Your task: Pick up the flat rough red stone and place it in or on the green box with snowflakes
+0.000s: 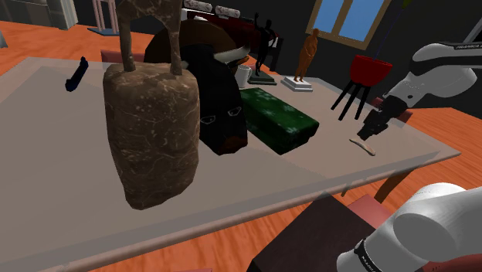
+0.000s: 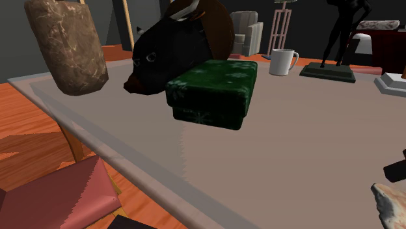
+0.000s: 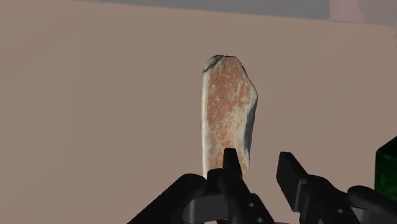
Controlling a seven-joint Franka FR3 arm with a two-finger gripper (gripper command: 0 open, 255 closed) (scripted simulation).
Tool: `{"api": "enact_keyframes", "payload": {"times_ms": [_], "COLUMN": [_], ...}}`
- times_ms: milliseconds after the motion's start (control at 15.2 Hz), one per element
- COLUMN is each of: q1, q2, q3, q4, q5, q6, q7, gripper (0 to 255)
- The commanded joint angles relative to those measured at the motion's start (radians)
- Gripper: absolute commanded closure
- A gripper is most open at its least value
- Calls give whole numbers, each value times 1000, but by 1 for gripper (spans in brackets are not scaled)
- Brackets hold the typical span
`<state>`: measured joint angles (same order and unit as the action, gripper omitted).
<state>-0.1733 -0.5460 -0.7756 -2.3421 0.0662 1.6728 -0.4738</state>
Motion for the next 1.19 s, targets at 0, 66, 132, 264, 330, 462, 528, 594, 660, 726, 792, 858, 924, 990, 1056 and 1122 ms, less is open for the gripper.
{"api": "enact_keyframes", "payload": {"times_ms": [0, 66, 132, 264, 330, 462, 528, 594, 660, 726, 792, 858, 924, 990, 1056, 1122], "q1": [0, 0, 0, 0, 0, 0, 0, -131, -217, -216, -216, -217, -218, -219, -220, -220], "q2": [0, 0, 0, 0, 0, 0, 0, -140, -201, -200, -198, -197, -194, -192, -189, -186], "q3": [0, 0, 0, 0, 0, 0, 0, 240, 397, 393, 389, 386, 383, 379, 376, 373], "q4": [0, 0, 0, 0, 0, 0, 0, -131, -206, -219, -231, -243, -255, -267, -279, -290], "q5": [0, 0, 0, 0, 0, 0, 0, -208, -312, -315, -318, -321, -324, -326, -329, -332], "q6": [0, 0, 0, 0, 0, 0, 0, 105, 148, 161, 175, 189, 203, 217, 232, 246], "q7": [0, 0, 0, 0, 0, 0, 0, 222, 342, 343, 345, 345, 345, 346, 346, 347], "gripper": [255, 255, 255, 255, 255, 255, 0, 0, 0, 0, 0, 0, 0, 0, 0, 0]}}
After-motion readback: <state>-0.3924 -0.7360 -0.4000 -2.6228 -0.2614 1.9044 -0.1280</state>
